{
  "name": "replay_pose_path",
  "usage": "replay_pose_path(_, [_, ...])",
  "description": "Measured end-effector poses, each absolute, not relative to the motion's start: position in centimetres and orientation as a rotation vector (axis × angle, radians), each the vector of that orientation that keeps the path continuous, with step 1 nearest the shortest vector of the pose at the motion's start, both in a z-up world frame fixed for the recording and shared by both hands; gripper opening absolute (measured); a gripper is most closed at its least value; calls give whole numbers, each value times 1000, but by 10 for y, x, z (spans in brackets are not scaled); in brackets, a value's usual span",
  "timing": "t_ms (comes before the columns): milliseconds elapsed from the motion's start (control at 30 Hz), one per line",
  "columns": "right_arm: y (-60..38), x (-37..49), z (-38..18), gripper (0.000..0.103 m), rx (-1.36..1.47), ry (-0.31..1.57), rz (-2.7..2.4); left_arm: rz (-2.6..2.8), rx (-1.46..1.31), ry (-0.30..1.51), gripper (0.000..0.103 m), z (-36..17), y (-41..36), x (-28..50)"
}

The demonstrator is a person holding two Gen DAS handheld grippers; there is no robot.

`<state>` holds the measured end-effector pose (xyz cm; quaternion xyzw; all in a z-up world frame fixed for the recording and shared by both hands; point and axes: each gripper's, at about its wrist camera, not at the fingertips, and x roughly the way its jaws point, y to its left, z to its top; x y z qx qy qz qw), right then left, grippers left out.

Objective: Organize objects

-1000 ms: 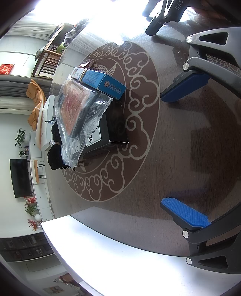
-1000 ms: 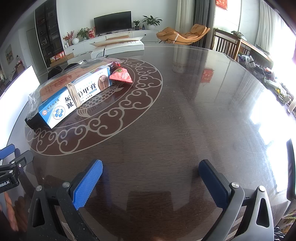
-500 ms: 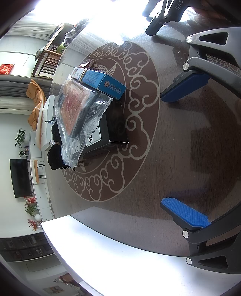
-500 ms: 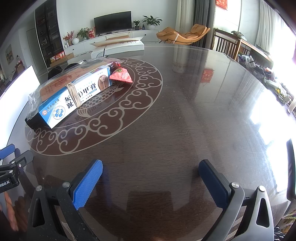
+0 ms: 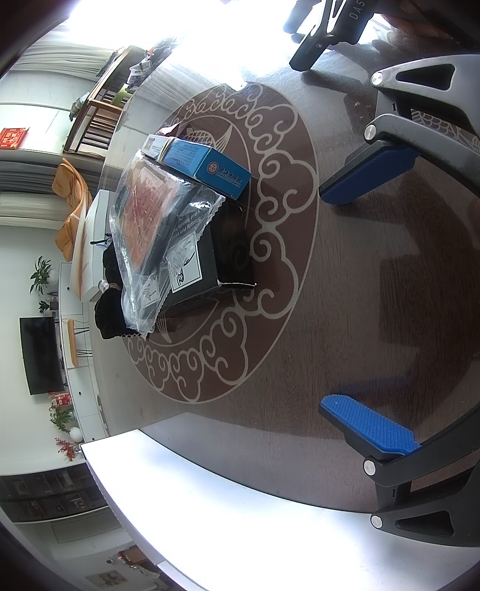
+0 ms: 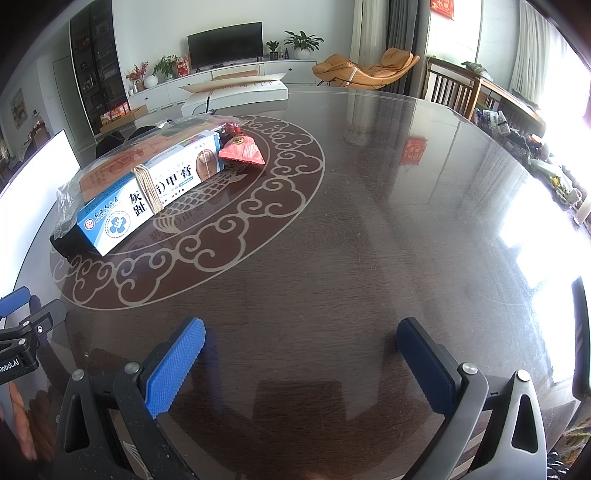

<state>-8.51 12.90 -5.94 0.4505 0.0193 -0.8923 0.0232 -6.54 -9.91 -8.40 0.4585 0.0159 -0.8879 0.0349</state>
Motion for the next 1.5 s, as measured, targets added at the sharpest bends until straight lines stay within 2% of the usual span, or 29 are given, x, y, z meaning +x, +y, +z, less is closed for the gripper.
replay_pose_path(667, [129,-85,-59,103,1393,59,-2761,-2731,1445,29,103,-84,-100,-66])
replay_pose_path(1133, [125,-93,-59,103,1424,66,-2739,-2730,1417,39,103,-84,-128,-37])
replay_pose_path(1200, [121,-104,-55,103,1509,-2,-2686,-2732,1416,38,103,-85,-128,-37])
replay_pose_path(1267, [110,-115,-40,94,1465,-193,-2597,-2733,1416,39,103,-85,-128,-37])
replay_pose_path(1400, [66,-149,-7,94,1356,-376,-2505,-2733,1416,39,103,-85,-128,-37])
replay_pose_path(1500, [35,-179,-14,90,1420,-382,-2448,-2735,1417,40,103,-85,-128,-37])
